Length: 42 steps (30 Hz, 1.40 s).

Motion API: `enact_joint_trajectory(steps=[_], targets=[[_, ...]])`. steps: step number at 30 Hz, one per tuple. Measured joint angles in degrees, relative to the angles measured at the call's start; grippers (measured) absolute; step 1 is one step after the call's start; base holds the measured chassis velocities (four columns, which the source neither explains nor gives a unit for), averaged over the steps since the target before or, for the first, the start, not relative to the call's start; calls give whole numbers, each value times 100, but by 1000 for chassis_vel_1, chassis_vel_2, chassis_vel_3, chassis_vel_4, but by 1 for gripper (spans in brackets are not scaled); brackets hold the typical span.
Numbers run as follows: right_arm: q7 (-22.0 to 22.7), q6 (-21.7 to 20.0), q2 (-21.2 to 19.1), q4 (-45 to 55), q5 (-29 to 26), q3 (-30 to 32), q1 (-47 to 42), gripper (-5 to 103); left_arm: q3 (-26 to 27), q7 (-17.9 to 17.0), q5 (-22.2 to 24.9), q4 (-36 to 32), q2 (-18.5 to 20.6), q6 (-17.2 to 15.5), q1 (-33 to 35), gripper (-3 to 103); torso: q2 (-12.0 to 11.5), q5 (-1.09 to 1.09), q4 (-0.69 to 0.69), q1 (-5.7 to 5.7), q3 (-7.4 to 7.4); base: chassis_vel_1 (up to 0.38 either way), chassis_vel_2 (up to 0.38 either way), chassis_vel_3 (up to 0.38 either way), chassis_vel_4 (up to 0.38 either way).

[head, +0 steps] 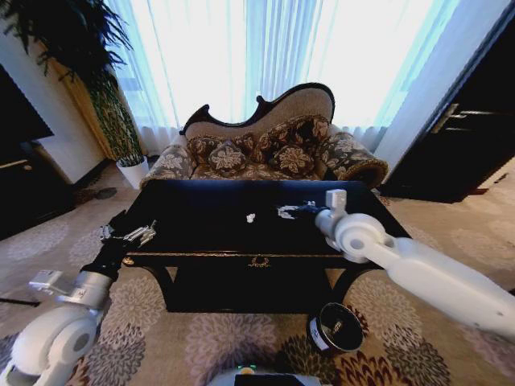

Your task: Move to the front of the table and place the trash on the table into the trash bin.

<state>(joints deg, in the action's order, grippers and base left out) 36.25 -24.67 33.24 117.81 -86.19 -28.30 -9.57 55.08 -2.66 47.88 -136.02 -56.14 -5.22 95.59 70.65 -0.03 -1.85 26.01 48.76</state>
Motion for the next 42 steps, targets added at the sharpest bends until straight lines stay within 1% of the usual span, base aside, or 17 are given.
enact_joint_trajectory(steps=[2, 4, 14, 16, 20, 28, 40, 41, 42], targets=[[89, -36, 196, -106, 1, -273, 183, 100, 0, 0, 0, 0, 0, 0, 0, 100, 0, 0, 0, 0, 0, 0, 0, 0, 0], [132, -61, 334, -162, 20, -411, 218, 100, 0, 0, 0, 0, 0, 0, 0, 100, 0, 1, 0, 0, 0, 0, 0, 0, 0], [231, -121, 680, -265, 117, -696, 211, 100, 0, 0, 0, 0, 0, 0, 0, 100, 0, 1, -1, 0, 0, 0, 0, 0, 0], [231, -125, 710, -289, 144, -724, 208, 100, 0, 0, 0, 0, 0, 0, 0, 100, 0, 0, -1, 0, 0, 0, 0, 0, 0], [232, -123, 893, -488, 302, -767, 114, 100, 0, 0, 0, 0, 0, 0, 0, 100, 0, 2, -1, -1, 0, 0, 0, 0, 0], [226, -127, 1168, -652, 376, -907, 106, 100, 0, 0, 0, 0, 0, 0, 0, 100, 0, 1, 0, -1, 0, 0, 0, 0, 0], [192, -141, 1442, -879, 514, -1033, 126, 100, 0, 0, 0, 0, 0, 0, 0, 100, 1, 1, 0, -1, 0, 0, 0, 0, 0], [188, -141, 1463, -901, 530, -1042, 129, 102, 0, 0, 0, 0, 0, 0, 0, 100, 1, 1, 0, -1, 0, 0, 0, 0, 0], [182, -141, 1480, -922, 550, -1049, 131, 102, 0, 0, 0, 0, 0, 0, 0, 100, 1, 1, 0, -1, 0, 0, 0, 0, 0]])
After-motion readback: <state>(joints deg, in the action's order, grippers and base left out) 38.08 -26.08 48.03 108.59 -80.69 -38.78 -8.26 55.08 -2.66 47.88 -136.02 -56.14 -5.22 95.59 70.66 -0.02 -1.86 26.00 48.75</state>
